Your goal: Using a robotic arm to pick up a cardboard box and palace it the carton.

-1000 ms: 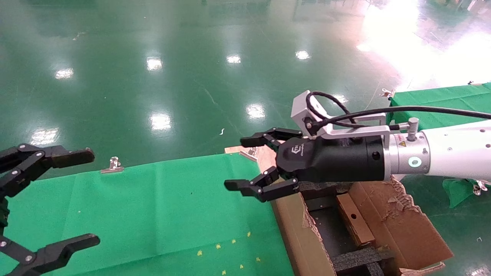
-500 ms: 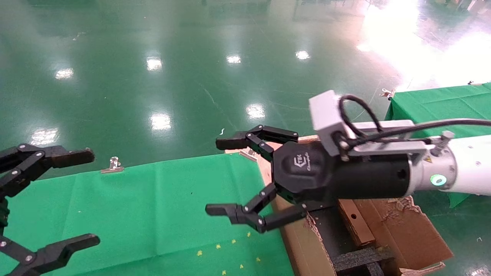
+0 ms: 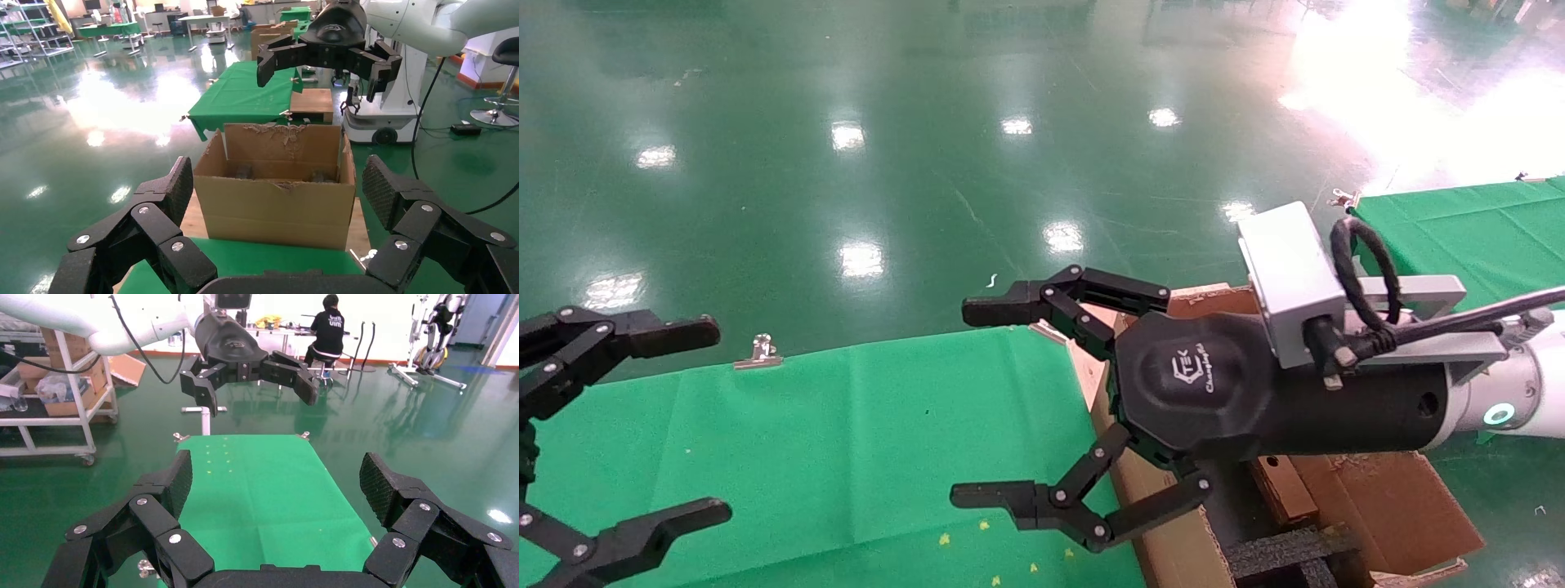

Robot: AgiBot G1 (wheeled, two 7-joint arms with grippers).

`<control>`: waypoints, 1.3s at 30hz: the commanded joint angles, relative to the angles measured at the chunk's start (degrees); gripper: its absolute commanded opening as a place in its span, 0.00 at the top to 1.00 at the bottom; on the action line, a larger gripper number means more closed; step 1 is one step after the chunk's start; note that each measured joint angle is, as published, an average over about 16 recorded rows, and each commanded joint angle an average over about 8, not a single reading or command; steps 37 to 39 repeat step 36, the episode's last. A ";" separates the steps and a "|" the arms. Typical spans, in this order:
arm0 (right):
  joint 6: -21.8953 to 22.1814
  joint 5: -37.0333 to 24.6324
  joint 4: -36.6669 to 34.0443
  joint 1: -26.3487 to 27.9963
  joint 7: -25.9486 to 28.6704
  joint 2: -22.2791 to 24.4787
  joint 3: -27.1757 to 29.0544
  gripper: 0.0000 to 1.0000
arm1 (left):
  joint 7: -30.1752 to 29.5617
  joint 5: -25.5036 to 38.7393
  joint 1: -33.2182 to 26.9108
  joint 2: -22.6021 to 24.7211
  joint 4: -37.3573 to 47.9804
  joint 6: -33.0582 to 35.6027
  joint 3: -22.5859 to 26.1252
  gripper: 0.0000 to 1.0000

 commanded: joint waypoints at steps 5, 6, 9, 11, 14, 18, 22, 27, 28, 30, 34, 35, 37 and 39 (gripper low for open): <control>0.22 -0.19 -0.08 0.23 0.17 0.04 -0.39 0.00 | 0.00 0.00 0.00 0.00 0.00 0.00 0.00 0.00; 0.28 -0.24 -0.10 0.29 0.20 0.06 -0.48 0.00 | 0.00 0.00 0.00 0.00 0.00 0.00 0.00 0.00; 0.42 -0.38 -0.15 0.43 0.28 0.10 -0.70 0.00 | 0.00 0.00 0.00 0.00 0.00 0.00 0.00 0.00; 0.49 -0.45 -0.18 0.51 0.33 0.12 -0.82 0.00 | 0.00 0.00 0.00 0.00 0.00 0.00 0.00 0.00; 0.57 -0.54 -0.21 0.62 0.39 0.15 -0.97 0.00 | 0.00 0.00 0.00 0.00 0.00 0.00 0.00 0.00; 0.67 -0.64 -0.24 0.72 0.46 0.17 -1.12 0.00 | 0.00 0.00 0.00 0.00 0.00 0.00 0.00 0.00; 0.75 -0.71 -0.26 0.80 0.48 0.18 -1.22 0.00 | 0.00 0.00 0.00 0.00 0.00 0.00 0.00 0.00; 0.82 -0.76 -0.28 0.86 0.50 0.20 -1.32 0.00 | 0.00 0.00 0.00 0.00 0.00 0.00 0.00 0.00; 0.82 -0.76 -0.28 0.87 0.50 0.20 -1.33 0.00 | 0.00 0.00 0.00 0.00 0.00 0.00 0.00 0.00; 0.83 -0.77 -0.29 0.88 0.51 0.21 -1.36 0.00 | 0.00 0.00 0.00 0.00 0.00 0.00 0.00 0.00; 0.85 -0.78 -0.31 0.90 0.52 0.22 -1.39 0.00 | 0.00 0.00 0.00 0.00 0.00 0.00 0.00 0.00; 0.85 -0.79 -0.31 0.90 0.52 0.22 -1.40 0.00 | 0.00 0.00 0.00 0.00 0.00 0.00 0.00 0.00; 0.85 -0.79 -0.31 0.90 0.52 0.22 -1.40 0.00 | 0.00 0.00 0.00 0.00 0.00 0.00 0.00 0.00; 0.85 -0.79 -0.31 0.90 0.52 0.22 -1.40 0.00 | 0.00 0.00 0.00 0.00 0.00 0.00 0.00 0.00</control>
